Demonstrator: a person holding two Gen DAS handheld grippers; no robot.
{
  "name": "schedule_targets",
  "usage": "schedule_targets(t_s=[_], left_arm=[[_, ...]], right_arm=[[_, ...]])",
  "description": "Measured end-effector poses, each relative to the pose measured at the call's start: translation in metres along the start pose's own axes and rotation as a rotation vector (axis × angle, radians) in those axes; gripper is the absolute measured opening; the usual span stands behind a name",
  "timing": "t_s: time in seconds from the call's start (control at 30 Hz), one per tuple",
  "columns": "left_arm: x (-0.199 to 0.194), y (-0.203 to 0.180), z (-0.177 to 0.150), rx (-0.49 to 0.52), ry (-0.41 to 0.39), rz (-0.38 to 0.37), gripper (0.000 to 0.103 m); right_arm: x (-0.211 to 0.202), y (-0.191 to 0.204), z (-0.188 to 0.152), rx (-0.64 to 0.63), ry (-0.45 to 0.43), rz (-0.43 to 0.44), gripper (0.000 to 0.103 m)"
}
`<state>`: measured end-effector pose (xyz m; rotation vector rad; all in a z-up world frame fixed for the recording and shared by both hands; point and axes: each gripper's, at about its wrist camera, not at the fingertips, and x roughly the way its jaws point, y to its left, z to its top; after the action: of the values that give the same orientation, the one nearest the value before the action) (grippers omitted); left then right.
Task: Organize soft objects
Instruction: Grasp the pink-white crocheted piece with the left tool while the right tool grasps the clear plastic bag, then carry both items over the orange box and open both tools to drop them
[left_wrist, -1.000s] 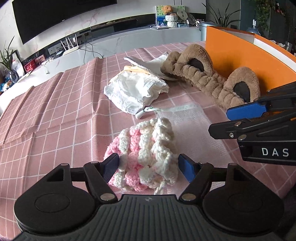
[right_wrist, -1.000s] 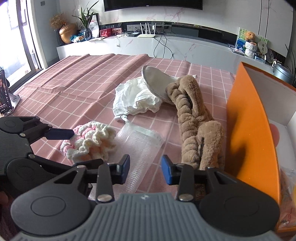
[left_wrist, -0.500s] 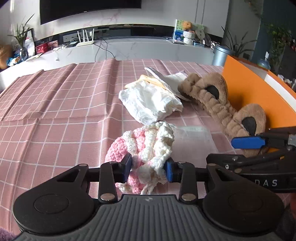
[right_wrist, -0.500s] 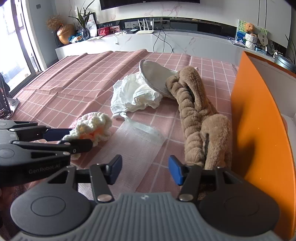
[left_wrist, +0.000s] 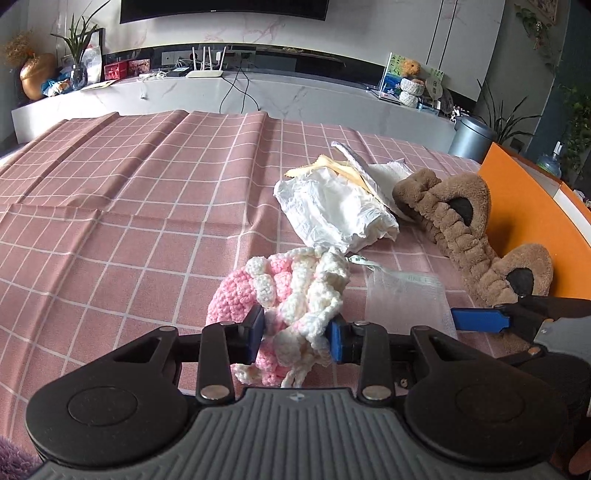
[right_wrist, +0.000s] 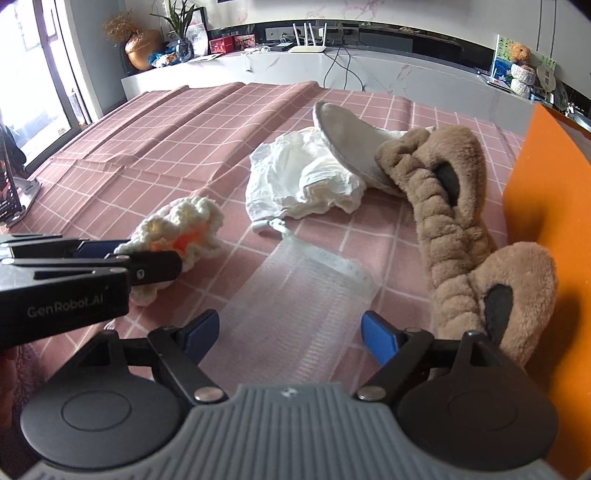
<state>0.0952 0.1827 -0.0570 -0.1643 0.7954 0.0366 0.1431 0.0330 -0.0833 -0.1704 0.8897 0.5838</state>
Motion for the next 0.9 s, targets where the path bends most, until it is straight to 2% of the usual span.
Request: schedule_targets(t_s=[0.1, 0.2, 0.23, 0.27, 0.3, 0.37, 0.43, 0.53, 0.9], left_arm=[[0.000, 0.000, -0.001, 0.003, 0.002, -0.002, 0.040], [0.000, -0.001, -0.001, 0.006, 0.005, -0.003, 0.040], [0.000, -0.001, -0.001, 0.008, 0.005, -0.003, 0.040], [0.000, -0.001, -0.001, 0.010, 0.005, -0.002, 0.040], [0.000, -0.002, -0.001, 0.011, 0.005, -0.001, 0.040], [0.000, -0.002, -0.001, 0.014, 0.005, -0.001, 0.040], [-0.001, -0.003, -0.002, 0.018, 0.004, 0.001, 0.040], [-0.004, -0.004, -0.002, 0.025, -0.003, 0.003, 0.040], [-0.036, -0.014, 0.002, 0.030, -0.067, -0.022, 0.039]], right_arm=[[0.003, 0.013, -0.005, -0.066, -0.009, -0.029, 0.080], [0.000, 0.012, -0.006, -0.067, -0.017, -0.026, 0.070], [-0.002, 0.011, -0.005, -0.071, -0.021, -0.025, 0.062], [-0.003, 0.012, -0.005, -0.076, -0.027, -0.025, 0.049], [-0.004, 0.013, -0.005, -0.083, -0.031, -0.025, 0.042], [-0.006, 0.017, -0.007, -0.108, -0.038, -0.024, 0.014], [-0.006, 0.020, -0.008, -0.127, -0.038, -0.029, 0.000], [-0.011, 0.015, -0.008, -0.090, -0.044, -0.017, 0.000], [-0.069, 0.005, -0.001, -0.125, -0.152, -0.073, 0.000]])
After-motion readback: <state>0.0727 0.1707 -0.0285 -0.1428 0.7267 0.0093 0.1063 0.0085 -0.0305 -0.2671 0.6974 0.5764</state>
